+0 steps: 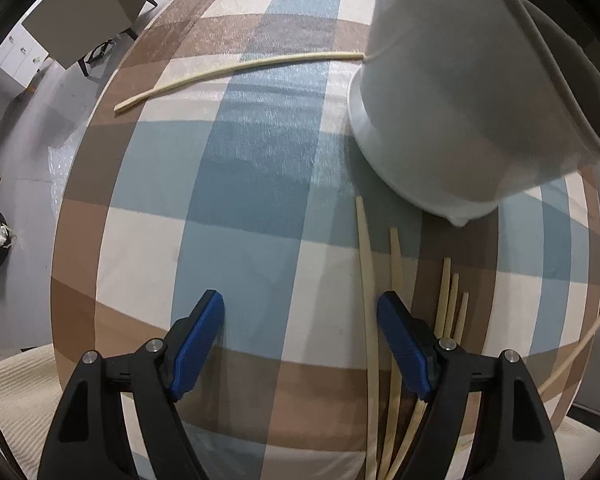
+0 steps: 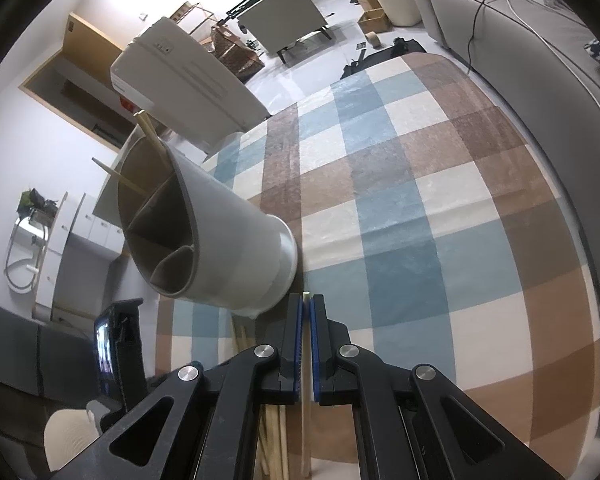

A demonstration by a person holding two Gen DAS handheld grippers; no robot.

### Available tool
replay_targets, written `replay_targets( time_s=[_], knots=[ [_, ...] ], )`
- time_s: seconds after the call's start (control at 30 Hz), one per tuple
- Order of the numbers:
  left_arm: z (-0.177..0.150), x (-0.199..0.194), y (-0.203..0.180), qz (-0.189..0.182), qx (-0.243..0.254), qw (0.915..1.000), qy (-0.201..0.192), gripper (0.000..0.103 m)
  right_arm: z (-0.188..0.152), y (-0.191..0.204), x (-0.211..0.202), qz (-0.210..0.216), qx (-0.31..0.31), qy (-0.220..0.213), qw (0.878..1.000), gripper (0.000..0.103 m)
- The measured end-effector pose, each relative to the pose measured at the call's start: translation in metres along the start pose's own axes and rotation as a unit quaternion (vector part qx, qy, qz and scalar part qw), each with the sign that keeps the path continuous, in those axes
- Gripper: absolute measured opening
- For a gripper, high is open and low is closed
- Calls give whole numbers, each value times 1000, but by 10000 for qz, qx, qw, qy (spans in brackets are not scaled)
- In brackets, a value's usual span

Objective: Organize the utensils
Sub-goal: 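Lift the stick with the right tool while the left tool grasps a stick, then raise both held sticks and carry them over the utensil holder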

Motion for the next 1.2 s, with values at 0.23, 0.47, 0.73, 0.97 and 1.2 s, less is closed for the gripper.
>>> replay_targets(
  time_s=[0.23,0.47,0.73,0.97,1.2],
  knots=[
    [17,-3,-9,-38,110,9996,-253,45,1,2,-1,53,-18,-4,10000,3],
    [26,-1,-13,-113,199,9988,-422,15,1,5,-1,128,-31,12,9999,3],
    [28,-13,1,-826,-115,9953,-488,0,6,17,-4,90,-237,-79,9996,3],
    [18,-64,17,-1397,-114,9837,-1126,0,5,36,-22,50,-579,-355,9977,3],
    [-18,-111,22,-1600,297,9750,-1510,0,-4,64,-46,8,-1020,-688,9924,3]
  ],
)
Point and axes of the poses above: each gripper's, at about its wrist camera, not at the fingertips, and x roughly the way its jaws point, y to its left, z to its top, the point moved 4 cm from there along x, roughly the way its jaws point, and after that the axes turned 11 degrees about -x, right-handed, at the moved point
